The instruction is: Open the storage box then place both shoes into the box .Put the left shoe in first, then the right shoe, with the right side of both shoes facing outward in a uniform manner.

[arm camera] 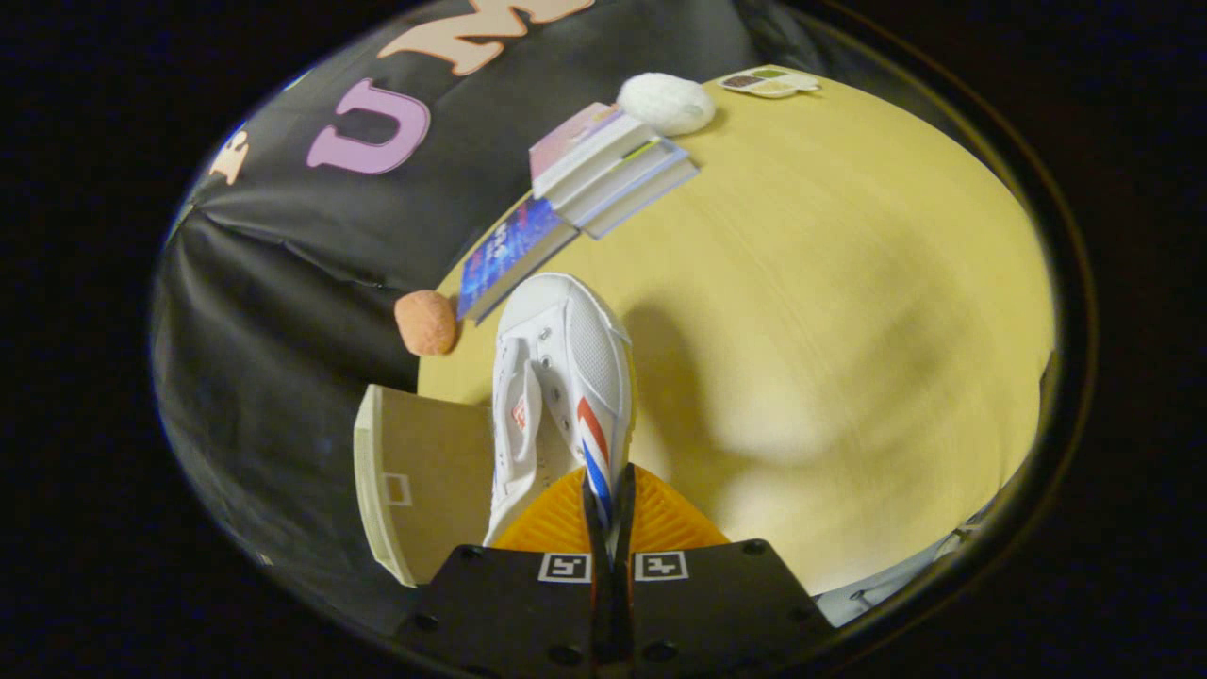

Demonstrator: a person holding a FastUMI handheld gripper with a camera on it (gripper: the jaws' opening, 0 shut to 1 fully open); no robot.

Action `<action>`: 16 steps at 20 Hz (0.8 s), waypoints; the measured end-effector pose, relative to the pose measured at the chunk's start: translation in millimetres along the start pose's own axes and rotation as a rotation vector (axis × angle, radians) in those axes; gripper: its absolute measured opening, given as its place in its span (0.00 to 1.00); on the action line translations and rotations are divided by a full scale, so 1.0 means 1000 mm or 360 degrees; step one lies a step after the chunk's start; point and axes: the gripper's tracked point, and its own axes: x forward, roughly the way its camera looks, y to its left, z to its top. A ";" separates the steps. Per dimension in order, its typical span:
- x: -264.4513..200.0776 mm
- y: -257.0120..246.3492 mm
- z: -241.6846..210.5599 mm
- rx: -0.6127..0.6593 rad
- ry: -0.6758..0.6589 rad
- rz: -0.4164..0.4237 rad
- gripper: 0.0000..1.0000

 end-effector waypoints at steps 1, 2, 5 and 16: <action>-0.003 0.026 0.002 -0.0026 -0.0002 0.0059 0.03; -0.007 0.053 0.001 -0.0055 0.0001 0.0119 0.03; -0.013 0.132 -0.002 -0.0177 0.0013 0.0275 0.03; 0.046 0.238 -0.089 -0.0411 0.0180 0.0257 0.03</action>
